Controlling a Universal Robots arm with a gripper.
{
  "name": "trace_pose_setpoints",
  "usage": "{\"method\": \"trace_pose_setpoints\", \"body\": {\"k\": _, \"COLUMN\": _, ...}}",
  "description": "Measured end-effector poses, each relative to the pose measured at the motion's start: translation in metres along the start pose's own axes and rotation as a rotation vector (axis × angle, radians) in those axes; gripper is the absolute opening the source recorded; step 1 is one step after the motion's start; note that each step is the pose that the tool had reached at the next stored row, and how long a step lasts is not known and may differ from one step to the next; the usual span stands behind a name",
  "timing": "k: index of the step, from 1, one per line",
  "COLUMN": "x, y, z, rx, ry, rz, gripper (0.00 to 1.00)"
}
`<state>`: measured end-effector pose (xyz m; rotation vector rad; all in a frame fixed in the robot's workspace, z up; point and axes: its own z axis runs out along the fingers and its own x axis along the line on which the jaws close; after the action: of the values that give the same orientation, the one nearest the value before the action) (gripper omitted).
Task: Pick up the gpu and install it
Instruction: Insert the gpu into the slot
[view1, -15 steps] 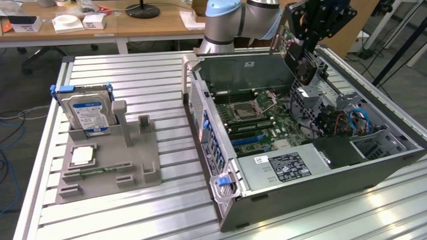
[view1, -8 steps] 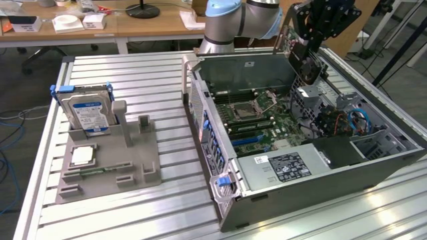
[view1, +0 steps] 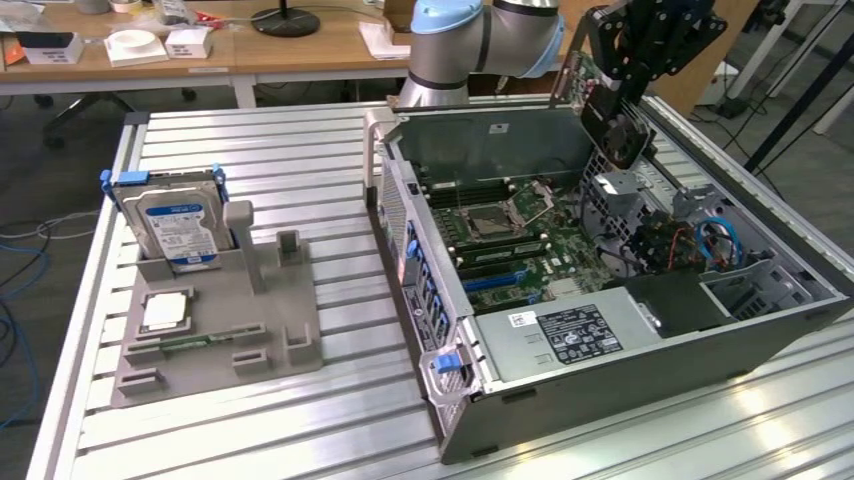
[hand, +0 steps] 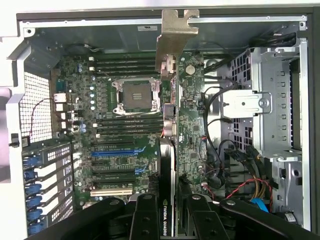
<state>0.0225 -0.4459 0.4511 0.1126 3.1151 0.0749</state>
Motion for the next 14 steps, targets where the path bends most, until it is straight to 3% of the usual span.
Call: {"method": "trace_pose_setpoints", "body": {"k": 14, "x": 0.0000, "y": 0.0000, "z": 0.0000, "rx": -0.0003, "ry": 0.0008, "rz": -0.017, "gripper": 0.26}}
